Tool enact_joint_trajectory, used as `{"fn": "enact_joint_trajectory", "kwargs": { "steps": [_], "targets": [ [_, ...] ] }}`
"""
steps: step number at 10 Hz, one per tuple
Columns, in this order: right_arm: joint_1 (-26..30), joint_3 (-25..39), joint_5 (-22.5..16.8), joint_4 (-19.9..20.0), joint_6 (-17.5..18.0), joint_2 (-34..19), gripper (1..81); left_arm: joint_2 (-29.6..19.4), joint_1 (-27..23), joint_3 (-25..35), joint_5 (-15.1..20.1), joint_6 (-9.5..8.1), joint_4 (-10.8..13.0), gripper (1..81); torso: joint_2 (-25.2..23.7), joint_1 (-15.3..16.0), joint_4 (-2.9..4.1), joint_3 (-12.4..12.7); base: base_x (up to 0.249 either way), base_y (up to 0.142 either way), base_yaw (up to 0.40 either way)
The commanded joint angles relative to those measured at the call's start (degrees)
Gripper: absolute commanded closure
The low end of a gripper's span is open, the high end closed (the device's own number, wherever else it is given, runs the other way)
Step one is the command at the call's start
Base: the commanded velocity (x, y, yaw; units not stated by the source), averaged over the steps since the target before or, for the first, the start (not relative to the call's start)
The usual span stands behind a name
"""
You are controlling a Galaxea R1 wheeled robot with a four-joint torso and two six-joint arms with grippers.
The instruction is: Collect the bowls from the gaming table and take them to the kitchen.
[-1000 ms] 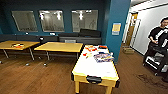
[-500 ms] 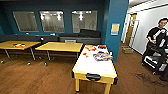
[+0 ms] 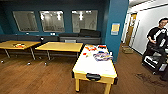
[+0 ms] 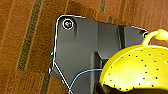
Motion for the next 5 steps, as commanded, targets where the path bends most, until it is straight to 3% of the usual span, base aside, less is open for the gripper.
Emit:
{"fn": "enact_joint_trajectory", "kwargs": {
  "steps": [1,5],
  "targets": [
    [3.35,0.34,-2.41,-0.88,-0.16,-1.31,81.1,-1.33,-2.9,0.25,1.89,0.3,0.43,81.1,0.0,0.0,0.0,0.0,0.0,0.0,0.0],
    [2.91,-0.02,-2.32,-1.05,-0.16,-1.13,81.1,-1.25,-2.9,0.25,1.72,0.39,0.61,81.1,0.0,0.02,0.0,0.0,0.0,0.0,0.0]
  ]
}}
